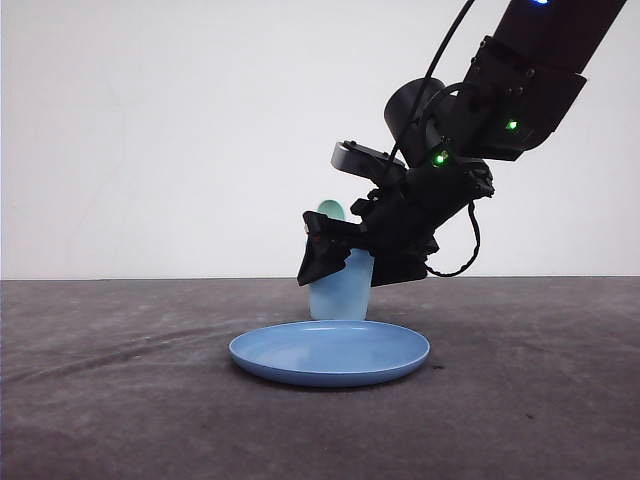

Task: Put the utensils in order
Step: 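Raise the right gripper and grasp the blue cup from above, then lift the blue cup with the right gripper and lower it onto the plate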

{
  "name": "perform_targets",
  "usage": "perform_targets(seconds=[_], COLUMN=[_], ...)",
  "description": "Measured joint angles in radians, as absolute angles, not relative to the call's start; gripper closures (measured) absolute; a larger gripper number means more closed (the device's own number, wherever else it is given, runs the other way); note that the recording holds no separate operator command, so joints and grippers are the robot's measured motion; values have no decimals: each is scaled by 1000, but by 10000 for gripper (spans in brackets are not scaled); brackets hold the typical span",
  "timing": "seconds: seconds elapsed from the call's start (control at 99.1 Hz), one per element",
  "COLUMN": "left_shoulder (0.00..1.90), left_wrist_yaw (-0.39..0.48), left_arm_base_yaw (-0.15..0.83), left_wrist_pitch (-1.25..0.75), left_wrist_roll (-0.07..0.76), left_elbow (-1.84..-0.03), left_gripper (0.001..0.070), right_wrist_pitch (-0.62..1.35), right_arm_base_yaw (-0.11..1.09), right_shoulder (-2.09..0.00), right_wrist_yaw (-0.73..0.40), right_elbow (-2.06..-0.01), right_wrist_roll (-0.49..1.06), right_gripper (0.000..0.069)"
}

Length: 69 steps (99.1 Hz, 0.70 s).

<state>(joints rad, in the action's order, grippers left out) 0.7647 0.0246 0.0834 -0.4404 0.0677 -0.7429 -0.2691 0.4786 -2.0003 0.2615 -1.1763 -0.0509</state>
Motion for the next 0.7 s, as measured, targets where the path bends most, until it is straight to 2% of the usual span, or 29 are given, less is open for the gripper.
perform_targets(seconds=[0.182,0.313,0.565,0.696], left_shoulder=[765,765,765,765], left_wrist_yaw=[25,25,25,25], left_arm_base_yaw=[83,83,83,83], left_wrist_pitch=[-440,-440,-440,-442], left_wrist_roll=[68,68,68,68], left_elbow=[-743,-743,-743,-743], left_gripper=[515,515,515,515], right_wrist_pitch=[-253,-146,57,55], right_arm_base_yaw=[482,485,500,511], right_shoulder=[-1998,-1948,-1738,-1630], right_wrist_yaw=[261,260,260,258], right_elbow=[-1179,-1180,-1180,-1126], right_wrist_roll=[-48,-39,-14,-10], right_gripper=[213,213,214,214])
